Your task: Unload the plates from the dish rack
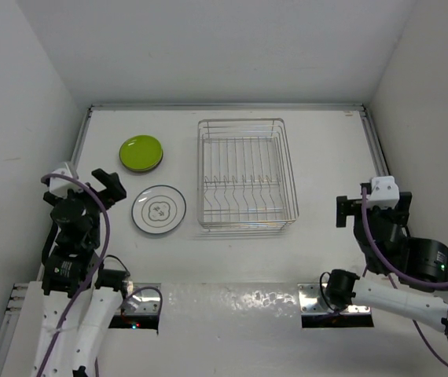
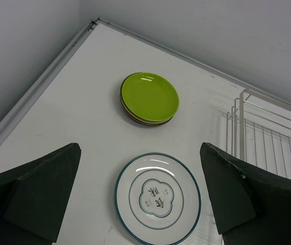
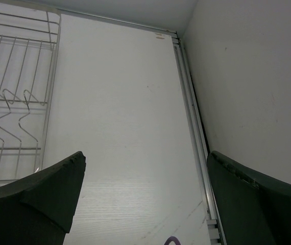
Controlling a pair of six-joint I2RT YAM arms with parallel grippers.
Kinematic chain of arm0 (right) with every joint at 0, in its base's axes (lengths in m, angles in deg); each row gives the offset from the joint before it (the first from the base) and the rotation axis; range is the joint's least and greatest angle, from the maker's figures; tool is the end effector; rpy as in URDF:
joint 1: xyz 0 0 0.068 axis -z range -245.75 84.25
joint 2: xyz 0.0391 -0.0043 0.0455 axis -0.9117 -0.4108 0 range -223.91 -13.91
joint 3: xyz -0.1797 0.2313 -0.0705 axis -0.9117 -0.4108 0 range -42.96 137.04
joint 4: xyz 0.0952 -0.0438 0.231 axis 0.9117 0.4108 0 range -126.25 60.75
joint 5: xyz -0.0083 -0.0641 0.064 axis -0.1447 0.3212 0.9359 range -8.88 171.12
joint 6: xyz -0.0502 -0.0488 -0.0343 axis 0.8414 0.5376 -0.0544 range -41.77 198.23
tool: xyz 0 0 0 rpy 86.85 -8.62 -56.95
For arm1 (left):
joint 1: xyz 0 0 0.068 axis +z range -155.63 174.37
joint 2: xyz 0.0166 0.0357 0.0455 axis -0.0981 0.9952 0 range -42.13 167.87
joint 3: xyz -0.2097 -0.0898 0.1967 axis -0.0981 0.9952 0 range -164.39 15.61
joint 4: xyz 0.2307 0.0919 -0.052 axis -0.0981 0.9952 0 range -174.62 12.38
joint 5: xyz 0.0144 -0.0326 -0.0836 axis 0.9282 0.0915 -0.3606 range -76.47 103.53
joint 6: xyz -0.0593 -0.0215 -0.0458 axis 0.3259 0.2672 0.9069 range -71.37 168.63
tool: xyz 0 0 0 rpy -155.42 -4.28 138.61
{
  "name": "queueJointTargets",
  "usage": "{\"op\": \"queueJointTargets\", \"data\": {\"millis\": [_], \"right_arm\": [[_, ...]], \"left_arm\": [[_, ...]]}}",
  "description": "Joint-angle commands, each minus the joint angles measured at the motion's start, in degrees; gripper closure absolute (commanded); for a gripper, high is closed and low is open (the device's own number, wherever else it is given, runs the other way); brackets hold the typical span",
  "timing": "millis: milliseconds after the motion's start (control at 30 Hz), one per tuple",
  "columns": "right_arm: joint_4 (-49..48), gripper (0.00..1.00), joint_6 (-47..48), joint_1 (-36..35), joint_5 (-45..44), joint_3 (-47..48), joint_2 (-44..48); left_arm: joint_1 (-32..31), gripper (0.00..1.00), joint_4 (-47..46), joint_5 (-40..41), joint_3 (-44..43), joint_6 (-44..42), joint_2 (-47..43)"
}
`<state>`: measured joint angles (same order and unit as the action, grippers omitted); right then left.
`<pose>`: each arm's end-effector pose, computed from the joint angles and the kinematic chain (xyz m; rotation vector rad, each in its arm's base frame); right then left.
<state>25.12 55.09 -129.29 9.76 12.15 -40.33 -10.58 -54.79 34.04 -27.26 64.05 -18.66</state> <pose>0.0638 -0.0135 0.3589 0.0376 1.7498 -0.2395 0.0902 0.0157 0.3409 -0.4155 1.6911 0.0529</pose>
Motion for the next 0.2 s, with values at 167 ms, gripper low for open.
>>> {"op": "queueJointTargets", "data": {"millis": [167], "right_arm": [[-1.86,0.01,-0.77,0.0,0.25,-0.44,0.22]], "left_arm": [[-0.67,0.0,-1.35,2.34,0.25,0.84,-0.96]]}}
